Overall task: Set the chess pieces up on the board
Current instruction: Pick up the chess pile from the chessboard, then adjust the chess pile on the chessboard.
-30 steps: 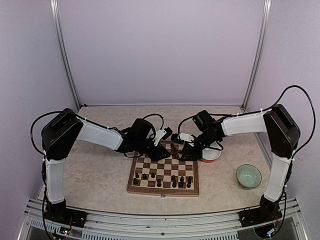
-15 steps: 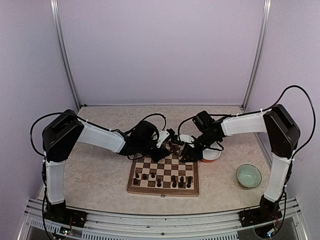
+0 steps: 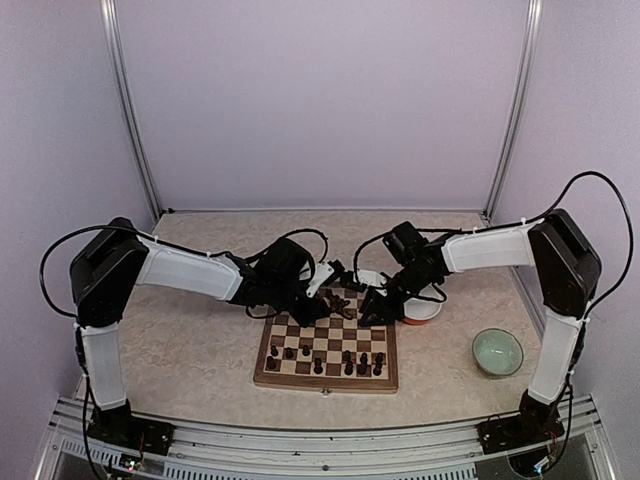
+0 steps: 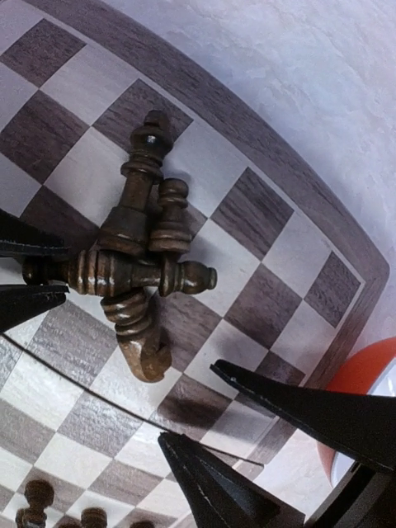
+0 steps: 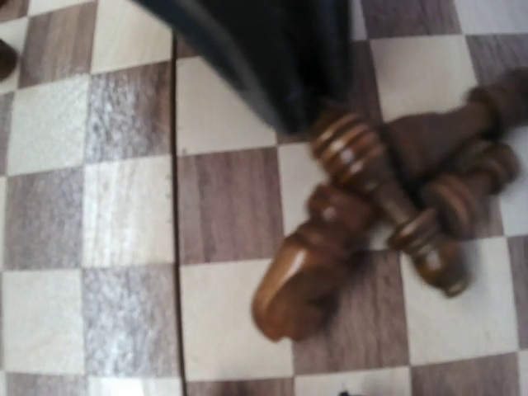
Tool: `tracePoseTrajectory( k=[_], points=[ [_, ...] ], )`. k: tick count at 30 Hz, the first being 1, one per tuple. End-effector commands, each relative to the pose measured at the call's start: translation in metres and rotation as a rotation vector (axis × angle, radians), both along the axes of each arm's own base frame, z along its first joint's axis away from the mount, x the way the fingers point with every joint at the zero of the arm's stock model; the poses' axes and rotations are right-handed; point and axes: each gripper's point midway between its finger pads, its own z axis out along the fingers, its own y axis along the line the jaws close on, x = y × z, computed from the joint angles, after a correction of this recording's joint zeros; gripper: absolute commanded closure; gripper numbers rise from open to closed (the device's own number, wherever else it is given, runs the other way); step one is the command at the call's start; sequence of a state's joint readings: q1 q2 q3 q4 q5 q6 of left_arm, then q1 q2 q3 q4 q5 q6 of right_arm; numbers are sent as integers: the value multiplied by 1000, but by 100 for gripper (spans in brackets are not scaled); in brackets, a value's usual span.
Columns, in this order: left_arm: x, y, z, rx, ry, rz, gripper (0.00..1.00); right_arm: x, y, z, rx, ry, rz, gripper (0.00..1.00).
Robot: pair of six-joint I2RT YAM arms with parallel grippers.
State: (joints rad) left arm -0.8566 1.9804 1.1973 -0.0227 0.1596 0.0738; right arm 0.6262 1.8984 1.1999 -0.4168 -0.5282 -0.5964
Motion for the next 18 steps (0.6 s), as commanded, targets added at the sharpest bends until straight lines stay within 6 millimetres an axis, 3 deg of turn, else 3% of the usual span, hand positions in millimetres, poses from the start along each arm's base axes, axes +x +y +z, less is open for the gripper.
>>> tracePoseTrajectory(
  k=[1, 5, 8, 12, 18],
  points=[
    [-27, -14, 35, -63, 139, -60, 96, 9, 9, 54, 89, -89, -11, 62],
    [-31, -14, 53, -159, 254, -41, 97, 4, 15, 82, 123, -143, 30, 58],
    [-29, -13, 68, -229, 314, -26, 97, -5, 26, 88, 136, -154, 70, 57],
    [-28, -12, 82, -303, 392, -26, 98, -6, 37, 77, 125, -150, 94, 57],
    [-33, -8, 95, -364, 432, -40, 98, -10, 37, 52, 108, -113, 109, 62]
  ],
)
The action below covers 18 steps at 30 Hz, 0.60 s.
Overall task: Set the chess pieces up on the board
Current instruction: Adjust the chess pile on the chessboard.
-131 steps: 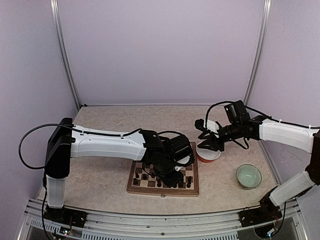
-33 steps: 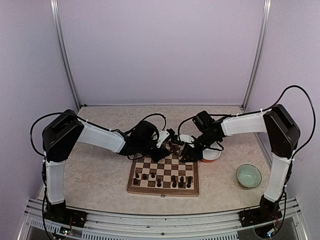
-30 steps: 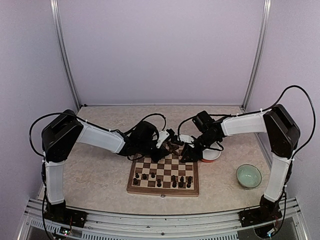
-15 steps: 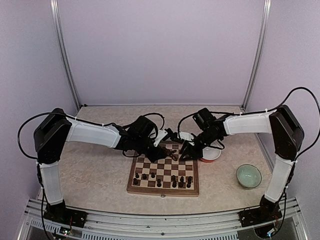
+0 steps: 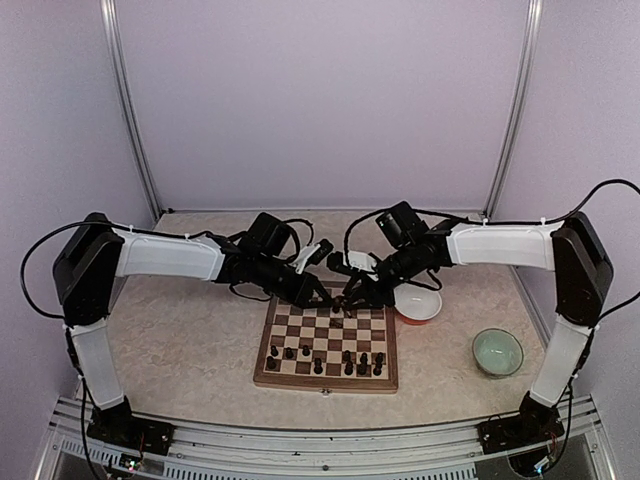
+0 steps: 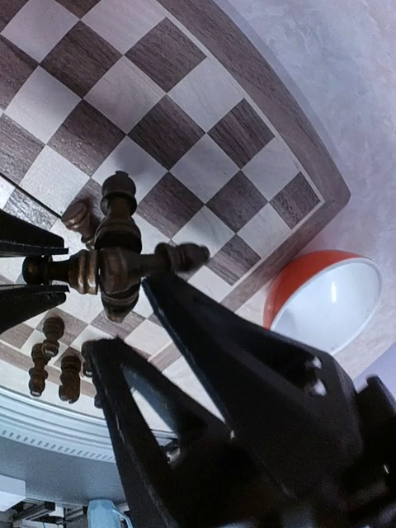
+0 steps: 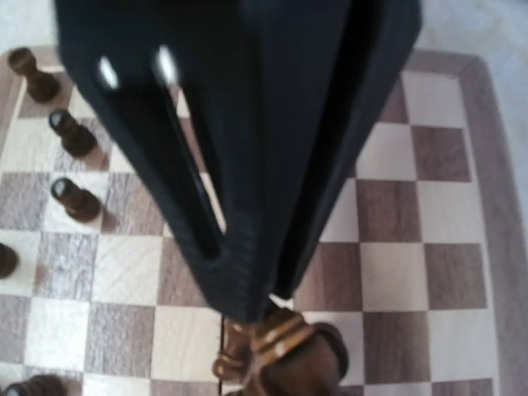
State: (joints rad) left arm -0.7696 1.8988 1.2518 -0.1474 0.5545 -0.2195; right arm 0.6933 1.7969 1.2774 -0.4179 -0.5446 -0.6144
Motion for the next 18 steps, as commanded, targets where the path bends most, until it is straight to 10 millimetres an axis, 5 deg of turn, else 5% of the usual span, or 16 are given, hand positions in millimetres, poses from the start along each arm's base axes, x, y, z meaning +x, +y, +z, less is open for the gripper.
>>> tracePoseTrajectory(
  k=[1, 13, 18],
  points=[
    [-9, -4, 38, -115, 20, -27, 98, -6, 0, -22, -16, 36, 24, 64],
    [-14, -2, 39, -149, 115, -29, 98, 4, -1, -32, -34, 36, -39, 67],
    [-18, 7, 40, -119, 180, -1, 98, -4, -5, -9, -4, -25, 4, 63]
  ],
)
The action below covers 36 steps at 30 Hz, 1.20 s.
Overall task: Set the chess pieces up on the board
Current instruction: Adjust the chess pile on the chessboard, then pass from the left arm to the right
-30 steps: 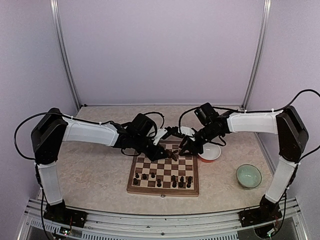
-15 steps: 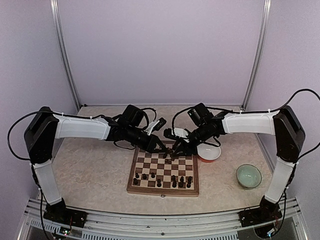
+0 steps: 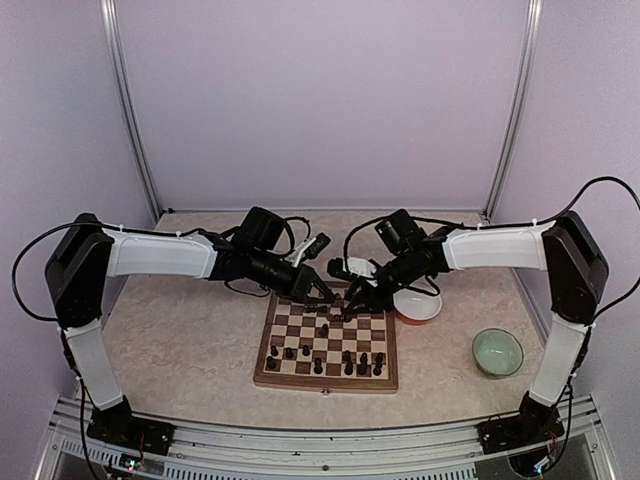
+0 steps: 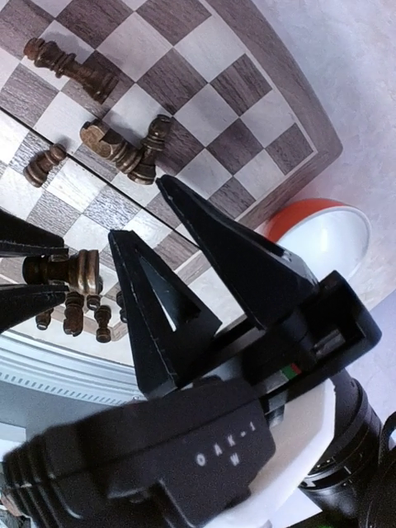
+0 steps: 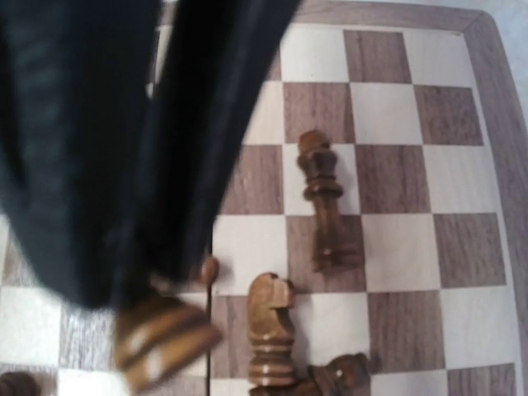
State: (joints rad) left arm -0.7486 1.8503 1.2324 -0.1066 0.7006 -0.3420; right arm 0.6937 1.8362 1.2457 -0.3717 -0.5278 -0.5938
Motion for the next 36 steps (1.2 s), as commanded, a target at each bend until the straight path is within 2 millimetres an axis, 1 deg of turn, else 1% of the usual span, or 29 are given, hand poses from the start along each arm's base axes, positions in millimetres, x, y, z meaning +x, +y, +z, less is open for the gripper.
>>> tracePoseTrajectory(
  k=[1, 5, 7, 9, 13, 17, 20, 24, 26, 27, 28, 29, 31, 33, 35, 36],
  points=[
    [-7, 11, 8, 17, 75, 11, 97, -9, -5, 22, 21, -81, 43, 63],
    [-12, 13, 8, 39, 122, 3, 97, -18, -4, 47, 22, -213, 105, 59],
    [-13, 11, 10, 27, 139, -6, 97, -20, 0, 51, 6, -265, 121, 57],
    [-14, 8, 13, 11, 151, -17, 97, -22, 5, 49, -21, -300, 140, 56],
    [-17, -1, 18, -22, 171, -34, 97, -25, 16, 38, -76, -348, 162, 55],
    [-26, -7, 20, -30, 185, -65, 97, -30, 24, 33, -100, -379, 177, 56],
    [-30, -9, 20, -28, 189, -77, 97, -30, 25, 31, -118, -404, 171, 59],
    [-31, -8, 19, -23, 194, -74, 97, -31, 25, 33, -113, -407, 162, 70],
    [-32, -8, 18, -20, 197, -74, 97, -33, 24, 35, -105, -406, 163, 78],
    [-32, -8, 18, -19, 198, -71, 97, -34, 24, 36, -103, -405, 163, 84],
    [-31, -9, 19, -20, 196, -70, 95, -34, 23, 36, -101, -402, 162, 90],
    [-31, -9, 19, -21, 193, -69, 93, -35, 23, 35, -102, -401, 159, 93],
    [-27, -9, 20, -14, 169, -49, 86, -35, 22, 33, -98, -390, 145, 97],
    [-19, -7, 25, -10, 102, -2, 79, -35, 21, 36, -73, -361, 127, 99],
    [-12, -5, 35, -34, 0, 59, 68, -36, 19, 44, -21, -301, 110, 100],
    [-11, -1, 51, -72, -71, 93, 59, -37, 18, 50, 19, -264, 104, 100]
  ],
)
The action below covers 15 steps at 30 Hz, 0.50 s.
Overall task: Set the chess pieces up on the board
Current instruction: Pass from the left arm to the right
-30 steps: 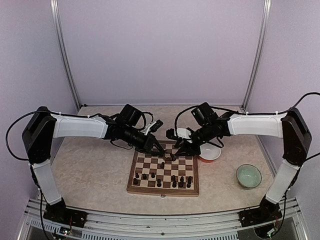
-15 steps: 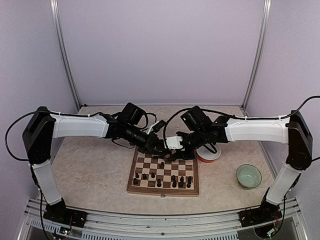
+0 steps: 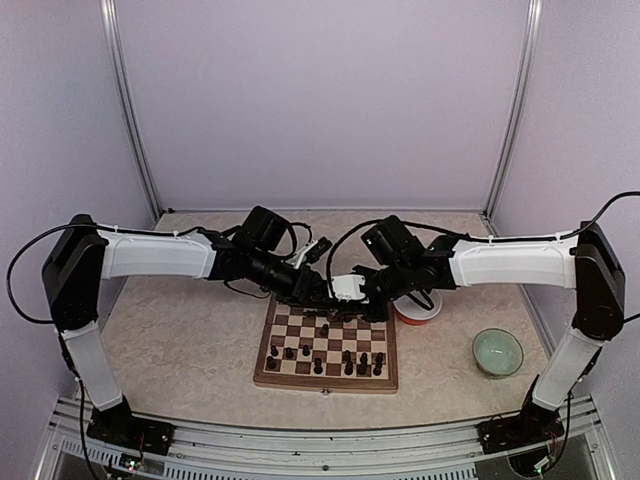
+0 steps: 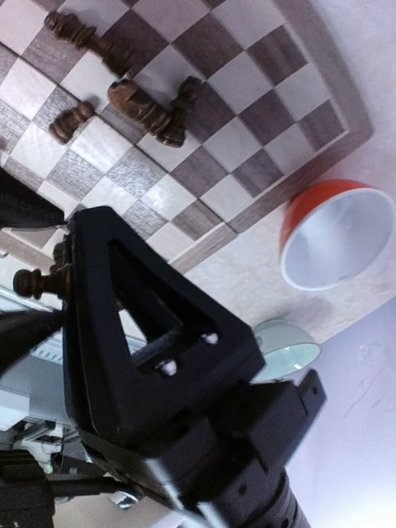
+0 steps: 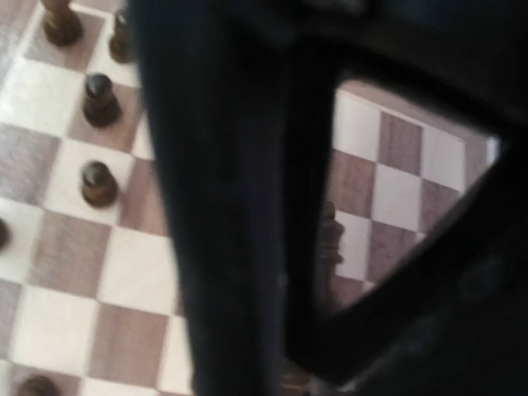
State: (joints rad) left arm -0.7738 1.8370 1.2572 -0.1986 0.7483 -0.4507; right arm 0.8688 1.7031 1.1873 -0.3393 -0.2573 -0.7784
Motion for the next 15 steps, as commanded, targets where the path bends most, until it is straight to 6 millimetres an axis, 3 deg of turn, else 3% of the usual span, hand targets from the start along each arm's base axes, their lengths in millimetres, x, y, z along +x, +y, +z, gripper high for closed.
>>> tracePoseTrajectory(
  k=[1, 3, 6, 9, 15],
  points=[
    [10, 6, 53, -114, -293, 134, 53, -9, 0, 33, 174, 162, -5, 100],
    [4, 8, 80, -184, -433, 176, 50, -11, -3, 48, 265, 274, 8, 100],
    [-8, 1, 102, -217, -589, 211, 49, -17, -3, 60, 338, 376, 32, 100],
    [-14, -11, 110, -207, -679, 244, 49, -23, -1, 66, 375, 440, 50, 100],
    [-3, -16, 105, -183, -702, 313, 60, -30, 1, 74, 405, 487, 76, 100]
  ],
)
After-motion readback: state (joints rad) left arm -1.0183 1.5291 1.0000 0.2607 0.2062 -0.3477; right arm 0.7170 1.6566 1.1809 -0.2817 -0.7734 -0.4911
